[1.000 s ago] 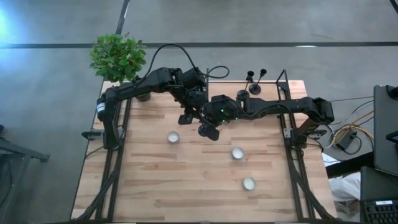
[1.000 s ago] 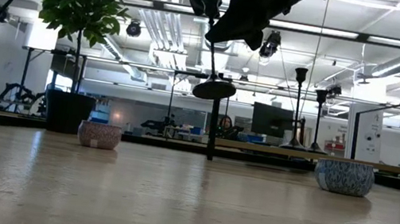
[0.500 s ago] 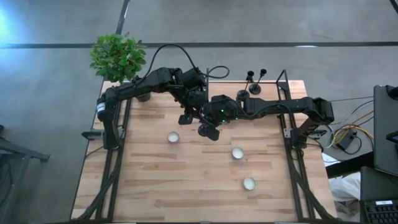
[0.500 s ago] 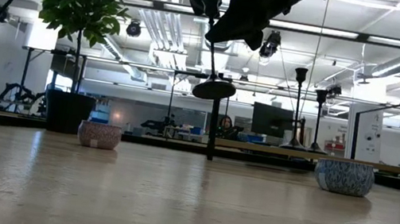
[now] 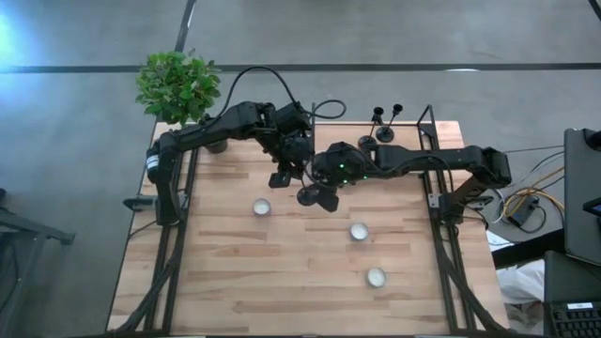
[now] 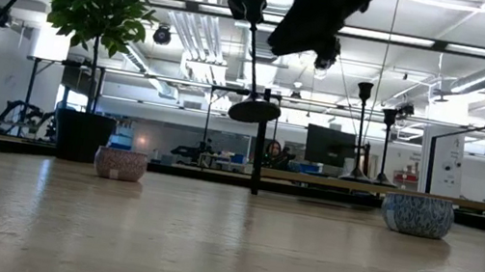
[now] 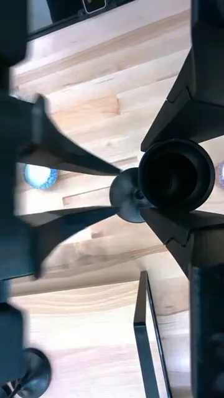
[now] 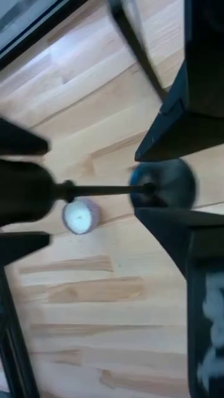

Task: Pick & Place candle stick holders
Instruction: Put the black candle holder on the shelf

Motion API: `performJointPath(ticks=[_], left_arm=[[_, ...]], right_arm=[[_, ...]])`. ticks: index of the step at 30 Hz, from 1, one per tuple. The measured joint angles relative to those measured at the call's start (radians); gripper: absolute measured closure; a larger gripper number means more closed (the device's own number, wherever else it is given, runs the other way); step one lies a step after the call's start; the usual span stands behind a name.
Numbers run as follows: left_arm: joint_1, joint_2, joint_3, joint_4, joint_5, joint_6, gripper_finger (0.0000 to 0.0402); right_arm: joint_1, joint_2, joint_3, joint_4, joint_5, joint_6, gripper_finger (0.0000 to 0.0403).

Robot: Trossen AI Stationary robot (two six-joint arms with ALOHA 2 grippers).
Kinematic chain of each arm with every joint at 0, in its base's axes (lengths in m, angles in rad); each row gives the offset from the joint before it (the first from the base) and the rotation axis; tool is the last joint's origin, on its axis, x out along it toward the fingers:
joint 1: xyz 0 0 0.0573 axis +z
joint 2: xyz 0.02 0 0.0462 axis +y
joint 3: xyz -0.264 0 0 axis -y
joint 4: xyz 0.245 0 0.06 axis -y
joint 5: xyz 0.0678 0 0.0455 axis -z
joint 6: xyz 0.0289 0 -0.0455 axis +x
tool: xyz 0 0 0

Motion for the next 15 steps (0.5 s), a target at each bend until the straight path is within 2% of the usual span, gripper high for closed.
performJointPath(ticks=[4,8,15], left_arm=[[0.000,0.000,0.000,0.000,0.000,0.004,0.0256],[0.000,0.000,0.000,0.000,-0.012,0.022,0.0256],[0.000,0.000,0.003,0.008,-0.041,0.059,0.0256]], right_arm=[[0.000,-0.055,-0.002,-0.082,0.000,0.002,0.0248],[0.000,-0.137,-0.019,-0.131,0.003,0.003,0.0240],[0.018,-0.333,-0.098,-0.130,0.087,0.017,0.0277]])
